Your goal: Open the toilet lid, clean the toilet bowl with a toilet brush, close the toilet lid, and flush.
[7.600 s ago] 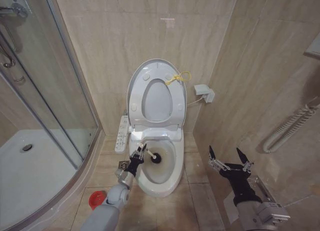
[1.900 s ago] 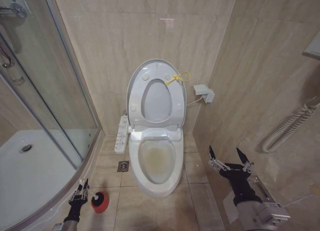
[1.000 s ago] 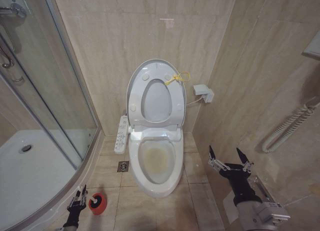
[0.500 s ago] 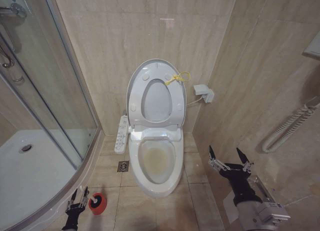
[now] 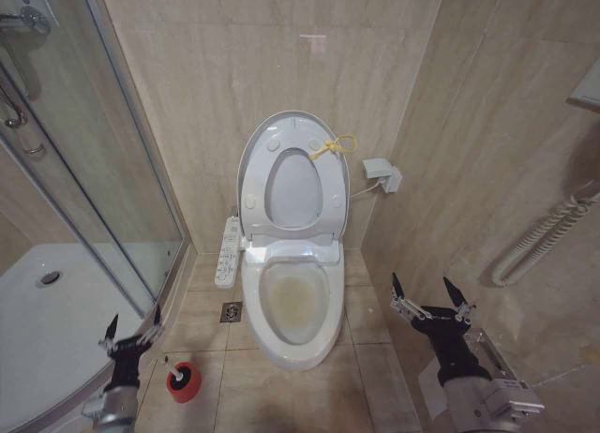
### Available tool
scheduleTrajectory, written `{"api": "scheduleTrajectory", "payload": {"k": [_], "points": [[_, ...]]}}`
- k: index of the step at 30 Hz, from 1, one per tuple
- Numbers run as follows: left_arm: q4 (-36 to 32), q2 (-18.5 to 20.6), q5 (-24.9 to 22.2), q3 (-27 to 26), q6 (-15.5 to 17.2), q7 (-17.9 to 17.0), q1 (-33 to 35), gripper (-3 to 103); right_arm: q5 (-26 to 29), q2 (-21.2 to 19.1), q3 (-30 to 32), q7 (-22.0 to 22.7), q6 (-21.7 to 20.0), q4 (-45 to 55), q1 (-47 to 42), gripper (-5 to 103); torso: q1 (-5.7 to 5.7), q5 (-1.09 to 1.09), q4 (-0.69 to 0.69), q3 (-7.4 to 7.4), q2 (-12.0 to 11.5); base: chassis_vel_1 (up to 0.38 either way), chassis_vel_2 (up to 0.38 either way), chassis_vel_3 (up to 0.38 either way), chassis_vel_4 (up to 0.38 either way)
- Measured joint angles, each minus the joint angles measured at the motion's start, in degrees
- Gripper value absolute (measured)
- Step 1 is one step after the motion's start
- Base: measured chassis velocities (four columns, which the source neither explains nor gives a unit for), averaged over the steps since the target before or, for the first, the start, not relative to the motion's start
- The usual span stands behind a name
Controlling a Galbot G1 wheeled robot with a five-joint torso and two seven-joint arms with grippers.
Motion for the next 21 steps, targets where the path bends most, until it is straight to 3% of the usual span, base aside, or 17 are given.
{"api": "scheduleTrajectory", "payload": {"k": [1,2,5,6,9,11,21], "points": [[-3.4,0.3,0.0,0.0,2.0,-0.6,0.9,100,0.0,0.0,0.0,0.0,0.0,0.0,0.0,100,0.0,0.03,0.01,0.0,0.0,0.0,0.0,0.0,0.0],[-3.4,0.3,0.0,0.0,2.0,-0.6,0.9,100,0.0,0.0,0.0,0.0,0.0,0.0,0.0,100,0.0,0.03,0.01,0.0,0.0,0.0,0.0,0.0,0.0],[-15.1,1.4,1.4,0.7,11.2,-5.2,4.8,100,0.0,0.0,0.0,0.0,0.0,0.0,0.0,100,0.0,0.02,0.02,0.0,0.0,0.0,0.0,0.0,0.0],[-15.1,1.4,1.4,0.7,11.2,-5.2,4.8,100,0.0,0.0,0.0,0.0,0.0,0.0,0.0,100,0.0,0.02,0.02,0.0,0.0,0.0,0.0,0.0,0.0],[-23.2,2.0,1.8,1.9,16.7,-7.5,7.8,100,0.0,0.0,0.0,0.0,0.0,0.0,0.0,100,0.0,0.0,0.02,0.0,0.0,0.0,0.0,0.0,0.0],[-26.7,1.9,1.9,2.2,18.3,-7.4,9.2,100,0.0,0.0,0.0,0.0,0.0,0.0,0.0,100,0.0,0.01,0.01,0.0,0.0,0.0,0.0,0.0,0.0],[-35.8,1.2,5.3,1.5,20.2,-6.3,15.2,100,0.0,0.0,0.0,0.0,0.0,0.0,0.0,100,0.0,0.0,0.01,0.0,0.0,0.0,0.0,0.0,0.0]]}}
